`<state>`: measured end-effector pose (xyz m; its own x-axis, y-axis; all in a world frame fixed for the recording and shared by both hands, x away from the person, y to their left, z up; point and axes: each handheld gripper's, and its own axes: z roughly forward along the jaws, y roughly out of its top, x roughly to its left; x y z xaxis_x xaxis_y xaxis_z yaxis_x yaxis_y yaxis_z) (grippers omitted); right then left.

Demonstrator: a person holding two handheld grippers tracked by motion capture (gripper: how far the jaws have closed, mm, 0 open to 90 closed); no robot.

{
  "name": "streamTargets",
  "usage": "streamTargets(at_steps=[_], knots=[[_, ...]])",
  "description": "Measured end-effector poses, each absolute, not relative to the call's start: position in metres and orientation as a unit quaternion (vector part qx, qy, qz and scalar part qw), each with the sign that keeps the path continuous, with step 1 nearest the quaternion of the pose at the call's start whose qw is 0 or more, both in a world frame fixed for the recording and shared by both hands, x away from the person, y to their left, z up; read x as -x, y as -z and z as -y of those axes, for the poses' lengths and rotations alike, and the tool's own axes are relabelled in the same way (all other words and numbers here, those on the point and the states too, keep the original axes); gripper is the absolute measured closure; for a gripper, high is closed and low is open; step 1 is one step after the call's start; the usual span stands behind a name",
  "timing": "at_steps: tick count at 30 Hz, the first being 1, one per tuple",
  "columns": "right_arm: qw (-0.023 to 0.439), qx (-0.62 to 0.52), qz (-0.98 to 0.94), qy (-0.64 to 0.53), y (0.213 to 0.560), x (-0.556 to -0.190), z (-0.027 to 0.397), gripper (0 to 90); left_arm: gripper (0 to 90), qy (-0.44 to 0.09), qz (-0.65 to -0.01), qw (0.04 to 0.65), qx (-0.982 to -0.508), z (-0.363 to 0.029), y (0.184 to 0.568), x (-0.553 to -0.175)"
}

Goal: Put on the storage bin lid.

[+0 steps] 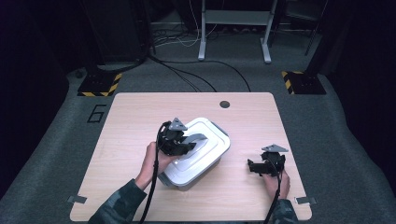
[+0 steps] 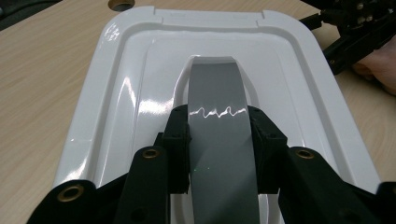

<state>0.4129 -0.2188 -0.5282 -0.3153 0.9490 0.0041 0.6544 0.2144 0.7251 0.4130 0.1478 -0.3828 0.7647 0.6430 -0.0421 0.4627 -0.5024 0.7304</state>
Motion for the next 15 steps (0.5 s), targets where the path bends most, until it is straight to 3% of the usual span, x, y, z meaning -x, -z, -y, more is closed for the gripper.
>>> streamTargets(at_steps=[11, 15], knots=[[0.229, -0.538, -0.745, -0.321, 0.5282, -0.4129, 0.2188, 3.2, 61.6, -0.125, -0.319, 0.386, -0.857, -0.1496, 0.3838, -0.4125], [0.23, -0.538, -0.745, -0.321, 0.5282, -0.4129, 0.2189, 3.2, 46.6, -0.127, -0.32, 0.392, -0.853, -0.1517, 0.3803, -0.4121]])
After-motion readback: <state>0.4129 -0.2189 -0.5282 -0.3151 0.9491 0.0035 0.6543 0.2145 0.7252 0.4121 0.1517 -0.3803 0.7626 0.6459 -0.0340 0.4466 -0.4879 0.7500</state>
